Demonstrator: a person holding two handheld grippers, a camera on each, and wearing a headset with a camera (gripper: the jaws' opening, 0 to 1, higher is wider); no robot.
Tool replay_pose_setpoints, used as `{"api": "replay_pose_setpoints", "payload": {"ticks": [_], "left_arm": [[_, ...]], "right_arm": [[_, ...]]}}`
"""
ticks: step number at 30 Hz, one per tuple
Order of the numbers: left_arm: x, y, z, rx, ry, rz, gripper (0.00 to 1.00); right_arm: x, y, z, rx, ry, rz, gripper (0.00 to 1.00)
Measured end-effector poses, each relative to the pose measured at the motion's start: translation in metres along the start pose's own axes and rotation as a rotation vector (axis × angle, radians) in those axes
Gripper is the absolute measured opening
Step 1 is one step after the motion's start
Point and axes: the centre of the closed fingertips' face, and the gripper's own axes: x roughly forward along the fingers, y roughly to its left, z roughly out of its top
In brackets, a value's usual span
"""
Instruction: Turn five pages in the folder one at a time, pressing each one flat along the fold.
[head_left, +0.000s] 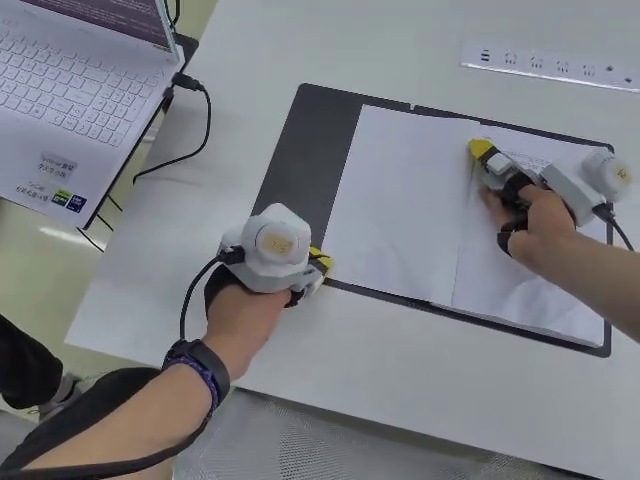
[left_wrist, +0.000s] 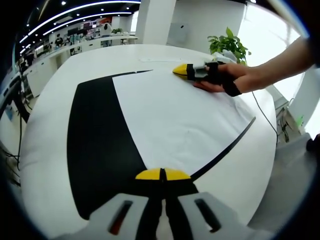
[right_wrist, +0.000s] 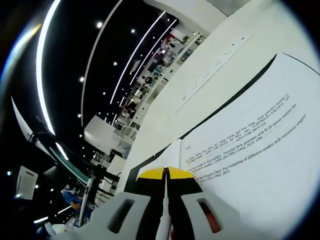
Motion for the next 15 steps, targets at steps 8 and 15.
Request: {"api": "replay_pose_setpoints", "payload": {"ticks": [8, 15], "left_arm": [[0.0, -0.002, 0.0, 0.03, 0.012, 0.013, 0.0], [-0.002, -0.003, -0.001, 0.032, 0.014, 0.021, 0.0]], "right_arm": [[-0.027, 0.028, -0.02, 0.003, 0.013, 0.028, 0.0], [-0.043, 0.035, -0.032, 0.004, 0.027, 0.046, 0.0]]}}
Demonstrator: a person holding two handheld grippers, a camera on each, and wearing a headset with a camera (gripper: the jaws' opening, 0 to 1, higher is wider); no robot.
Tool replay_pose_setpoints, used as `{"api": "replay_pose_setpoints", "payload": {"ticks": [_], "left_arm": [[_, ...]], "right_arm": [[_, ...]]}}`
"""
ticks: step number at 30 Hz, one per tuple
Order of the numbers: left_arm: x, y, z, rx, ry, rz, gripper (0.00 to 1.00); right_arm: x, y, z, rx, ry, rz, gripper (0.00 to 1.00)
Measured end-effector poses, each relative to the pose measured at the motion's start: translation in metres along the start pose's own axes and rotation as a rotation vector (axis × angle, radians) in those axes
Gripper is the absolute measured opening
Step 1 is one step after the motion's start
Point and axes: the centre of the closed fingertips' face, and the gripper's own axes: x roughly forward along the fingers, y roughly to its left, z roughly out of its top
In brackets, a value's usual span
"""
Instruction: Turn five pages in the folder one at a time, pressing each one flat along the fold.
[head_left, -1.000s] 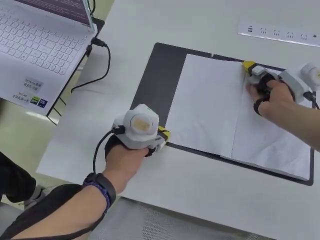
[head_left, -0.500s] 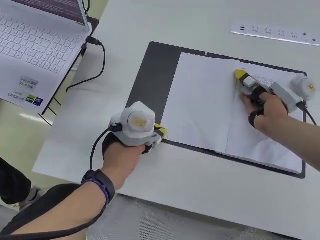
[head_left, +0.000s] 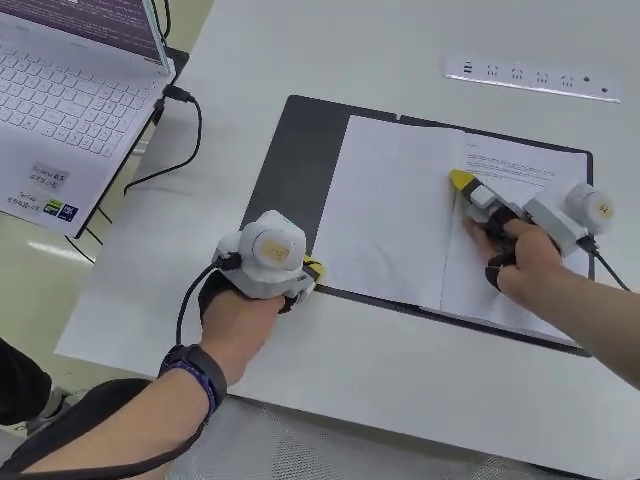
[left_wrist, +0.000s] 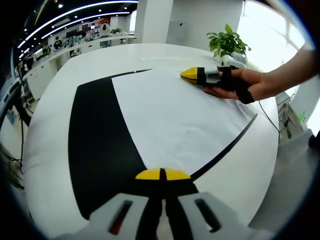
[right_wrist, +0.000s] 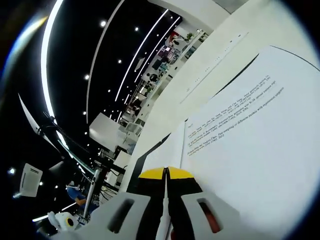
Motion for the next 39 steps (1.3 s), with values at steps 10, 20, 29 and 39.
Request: {"api": "replay_pose_setpoints", "payload": {"ticks": [10, 20, 29, 39], "left_arm": [[0.0, 0.0, 0.001, 0.006, 0.003, 0.005, 0.0], [0.001, 0.0, 0.001, -0.004, 0.004, 0.008, 0.0], [0.001, 0.0, 0.001, -0.004, 0.001, 0.014, 0.0], [0.001, 0.0, 0.001, -0.009, -0.009, 0.016, 0.0]], "right_arm": [[-0.018, 0.006, -0.015, -0.004, 0.017, 0.023, 0.0], [-0.032, 0.004, -0.03, -0.011, 0.04, 0.041, 0.0], [-0.047, 0.003, -0.047, -0.034, 0.078, 0.052, 0.0], [-0.064, 0.004, -0.063, -0.031, 0.092, 0.05, 0.0]]}}
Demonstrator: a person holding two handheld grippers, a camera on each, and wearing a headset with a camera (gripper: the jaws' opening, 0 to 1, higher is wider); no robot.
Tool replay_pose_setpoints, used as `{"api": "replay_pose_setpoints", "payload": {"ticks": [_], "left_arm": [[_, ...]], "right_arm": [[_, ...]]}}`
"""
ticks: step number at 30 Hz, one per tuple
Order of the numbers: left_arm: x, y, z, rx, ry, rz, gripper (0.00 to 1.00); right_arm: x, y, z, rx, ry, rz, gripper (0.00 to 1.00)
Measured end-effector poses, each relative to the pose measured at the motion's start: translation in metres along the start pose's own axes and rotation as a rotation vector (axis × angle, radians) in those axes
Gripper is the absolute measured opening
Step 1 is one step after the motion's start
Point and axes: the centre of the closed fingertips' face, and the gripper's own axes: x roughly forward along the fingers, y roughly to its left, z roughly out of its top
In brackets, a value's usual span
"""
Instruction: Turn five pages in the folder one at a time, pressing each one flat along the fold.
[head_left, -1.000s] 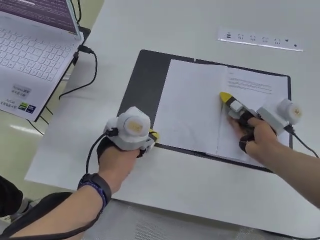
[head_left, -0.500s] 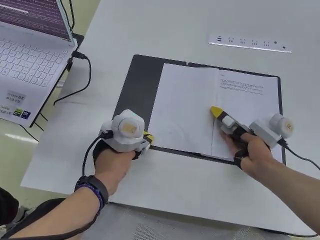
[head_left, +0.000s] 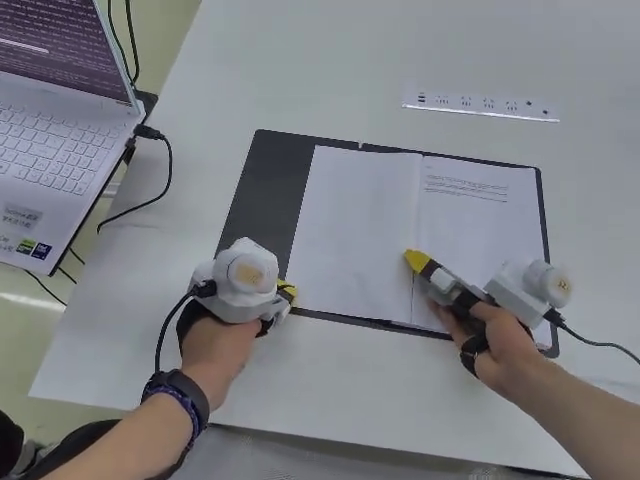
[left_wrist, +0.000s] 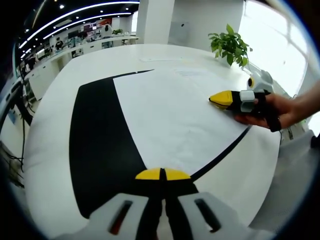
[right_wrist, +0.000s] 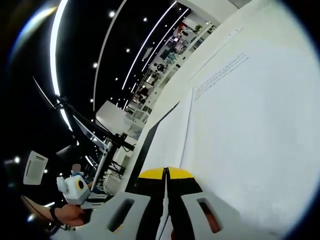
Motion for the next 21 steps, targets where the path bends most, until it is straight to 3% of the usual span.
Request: {"api": "replay_pose_setpoints", "payload": {"ticks": [4, 21], "left_arm": [[0.0, 0.0, 0.0, -0.011, -0.004, -0.008, 0.0], [-0.001, -0.001, 0.0, -0.002, -0.007, -0.016, 0.0]], "right_arm": [[-0.001, -0.007, -0.001, 0.0, 0.006, -0.001, 0.0], [-0.026, -0.009, -0.031, -0.001, 0.04, 0.012, 0.0]]}}
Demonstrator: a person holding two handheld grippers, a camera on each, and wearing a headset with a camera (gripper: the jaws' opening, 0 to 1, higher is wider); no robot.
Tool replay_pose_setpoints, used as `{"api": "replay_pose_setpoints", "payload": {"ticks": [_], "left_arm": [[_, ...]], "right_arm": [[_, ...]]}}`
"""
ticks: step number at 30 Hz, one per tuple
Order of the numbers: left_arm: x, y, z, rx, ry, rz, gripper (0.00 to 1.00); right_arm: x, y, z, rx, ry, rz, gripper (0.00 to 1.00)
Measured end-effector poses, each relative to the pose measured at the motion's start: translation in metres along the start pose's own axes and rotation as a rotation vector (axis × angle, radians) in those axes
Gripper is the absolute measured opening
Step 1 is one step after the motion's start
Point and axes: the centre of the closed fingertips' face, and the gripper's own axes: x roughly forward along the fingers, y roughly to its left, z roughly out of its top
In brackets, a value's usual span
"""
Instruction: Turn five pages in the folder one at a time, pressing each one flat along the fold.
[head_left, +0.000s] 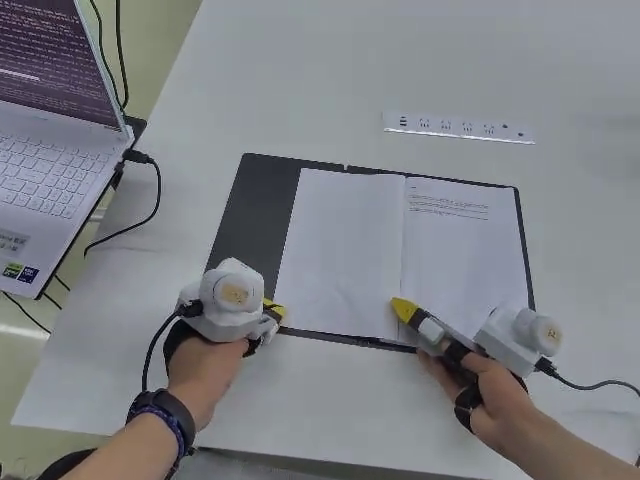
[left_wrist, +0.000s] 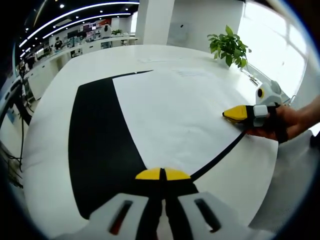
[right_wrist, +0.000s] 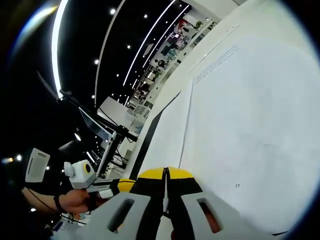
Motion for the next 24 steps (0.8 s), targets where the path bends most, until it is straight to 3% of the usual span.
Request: {"api": "replay_pose_setpoints", "payload": {"ticks": [24], "left_arm": [[0.0, 0.0, 0.001, 0.003, -0.011, -0.004, 0.0]], "right_arm": [[-0.014, 0.004, -0.017, 0.027, -0.016, -0.018, 0.0]]}}
